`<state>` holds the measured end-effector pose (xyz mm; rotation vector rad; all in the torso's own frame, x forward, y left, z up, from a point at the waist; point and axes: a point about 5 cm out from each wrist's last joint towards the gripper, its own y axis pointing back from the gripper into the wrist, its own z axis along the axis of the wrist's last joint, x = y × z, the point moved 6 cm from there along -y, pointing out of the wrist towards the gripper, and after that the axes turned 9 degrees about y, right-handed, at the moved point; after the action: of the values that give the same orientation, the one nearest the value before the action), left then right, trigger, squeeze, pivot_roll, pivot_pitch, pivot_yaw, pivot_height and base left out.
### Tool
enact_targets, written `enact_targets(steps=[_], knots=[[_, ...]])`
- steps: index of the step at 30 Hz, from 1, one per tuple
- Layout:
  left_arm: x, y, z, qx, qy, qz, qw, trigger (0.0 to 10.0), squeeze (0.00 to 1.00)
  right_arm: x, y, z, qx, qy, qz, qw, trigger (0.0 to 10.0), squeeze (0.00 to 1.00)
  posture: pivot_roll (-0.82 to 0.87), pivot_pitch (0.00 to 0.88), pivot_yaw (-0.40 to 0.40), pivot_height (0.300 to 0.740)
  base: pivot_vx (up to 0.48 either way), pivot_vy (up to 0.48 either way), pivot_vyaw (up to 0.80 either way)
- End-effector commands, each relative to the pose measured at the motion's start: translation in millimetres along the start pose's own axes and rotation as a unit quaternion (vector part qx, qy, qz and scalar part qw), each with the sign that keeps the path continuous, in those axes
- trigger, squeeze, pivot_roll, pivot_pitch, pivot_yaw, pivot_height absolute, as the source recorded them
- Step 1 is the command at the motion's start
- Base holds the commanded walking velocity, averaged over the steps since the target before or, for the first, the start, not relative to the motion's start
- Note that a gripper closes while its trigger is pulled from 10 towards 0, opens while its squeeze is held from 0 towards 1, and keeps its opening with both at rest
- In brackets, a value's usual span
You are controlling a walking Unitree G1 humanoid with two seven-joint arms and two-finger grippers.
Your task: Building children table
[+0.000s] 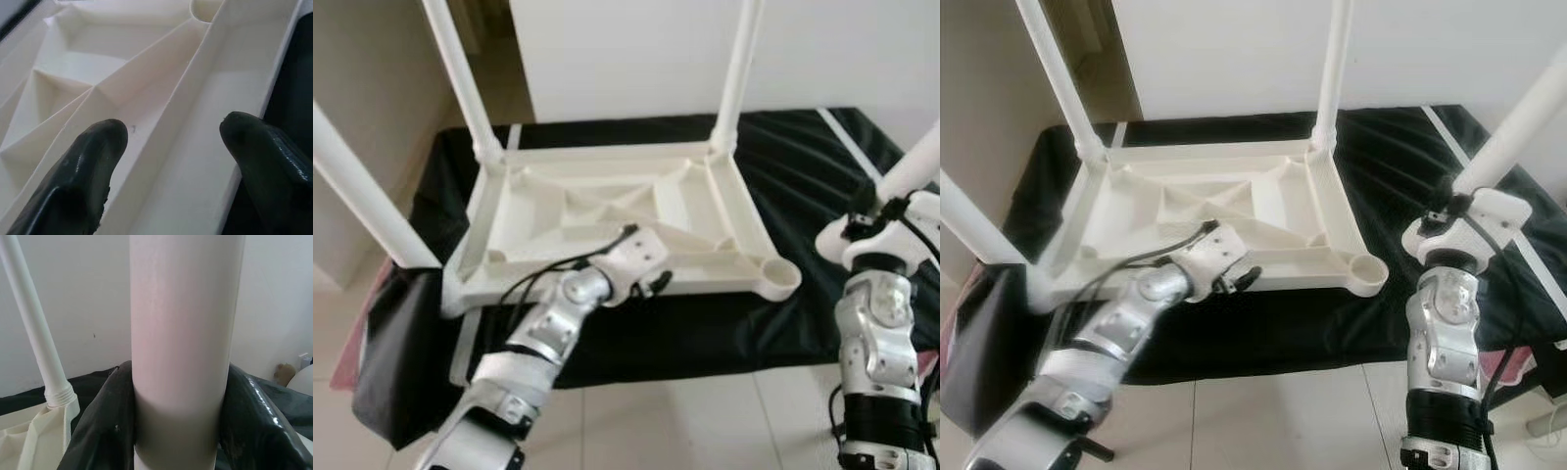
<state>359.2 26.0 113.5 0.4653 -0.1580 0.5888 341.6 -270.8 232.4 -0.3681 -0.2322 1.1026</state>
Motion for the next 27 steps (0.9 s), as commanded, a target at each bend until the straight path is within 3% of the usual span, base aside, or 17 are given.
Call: enact_targets(steps=[1,4,6,8,10,14,15,19,21,23,24,25,27], knots=[[-21.8,22.2,-65,0.101,0.037,-0.07,0.992,10.0,0.0,-0.3,-1.0,-1,0.004,0.001,-0.001,1.0,10.0,0.0,-0.04,0.07,0.023,0.74,0.0,0.0,0.0],[-30.3,45.0,-72,0.103,0.026,-0.122,0.987,10.0,0.0,1.8,-1.8,-2,0.004,-0.001,0.003,1.0,10.0,0.0,-0.04,0.069,0.018,0.74,0.0,0.0,0.0],[-31.9,49.9,-74,0.105,0.024,-0.131,0.986,10.0,0.0,2.5,-2.0,-2,0.004,-0.002,0.005,1.0,10.0,0.0,-0.04,0.069,0.018,0.74,0.0,0.0,0.0],[-44.3,73.4,-80,0.115,0.01,-0.181,0.977,10.0,0.0,7.9,-2.8,-3,0.006,-0.005,0.02,1.0,10.0,0.0,-0.03,0.067,0.014,0.74,0.0,0.0,0.0],[-54.4,87.2,-80,0.113,0.005,-0.215,0.97,10.0,0.0,15.8,-2.9,-4,0.009,-0.011,0.043,0.999,10.0,0.0,-0.02,0.067,0.012,0.74,0.0,0.0,0.0],[-52.1,81.4,-71,0.091,0.004,-0.198,0.976,10.0,0.0,30.1,-1.4,-7,0.014,-0.022,0.083,0.996,10.0,0.0,-0.01,0.066,0.009,0.74,0.0,0.0,0.0],[-50.7,74.5,-59,0.064,0.018,-0.187,0.98,10.0,0.0,43.9,1.5,-7,0.015,-0.029,0.122,0.992,10.0,0.0,-0.01,0.065,0.01,0.74,0.0,0.0,0.0],[-50.0,67.8,-40,0.008,0.018,-0.163,0.986,10.0,0.0,57.7,5.7,-4,0.011,-0.038,0.168,0.985,10.0,0.0,-0.01,0.063,0.009,0.74,0.0,0.0,0.0],[-53.3,65.8,-32,-0.01,0.055,-0.155,0.986,10.0,0.0,65.8,9.0,-3,0.011,-0.038,0.2,0.979,10.0,0.0,-0.01,0.061,0.009,0.74,0.0,0.0,0.0],[-56.0,60.8,-17,-0.046,0.079,-0.137,0.986,10.0,0.0,79.2,17.7,1,0.005,-0.039,0.255,0.966,10.0,0.0,-0.01,0.061,0.008,0.74,0.0,0.0,0.0],[-56.0,60.8,-17,-0.046,0.079,-0.137,0.986,10.0,0.0,79.2,17.7,1,0.005,-0.039,0.255,0.966,10.0,0.0,-0.01,0.061,0.008,0.74,0.0,0.0,0.0],[-50.7,57.4,2,-0.094,0.077,-0.101,0.987,10.0,0.0,89.1,28.0,4,0.005,-0.044,0.297,0.954,10.0,0.0,-0.01,0.064,0.005,0.74,0.0,0.0,0.0],[-45.5,56.7,14,-0.125,0.079,-0.078,0.986,10.0,0.0,94.6,36.3,4,0.009,-0.049,0.324,0.945,10.0,0.0,0.0,0.064,0.002,0.74,0.0,0.0,0.0]])
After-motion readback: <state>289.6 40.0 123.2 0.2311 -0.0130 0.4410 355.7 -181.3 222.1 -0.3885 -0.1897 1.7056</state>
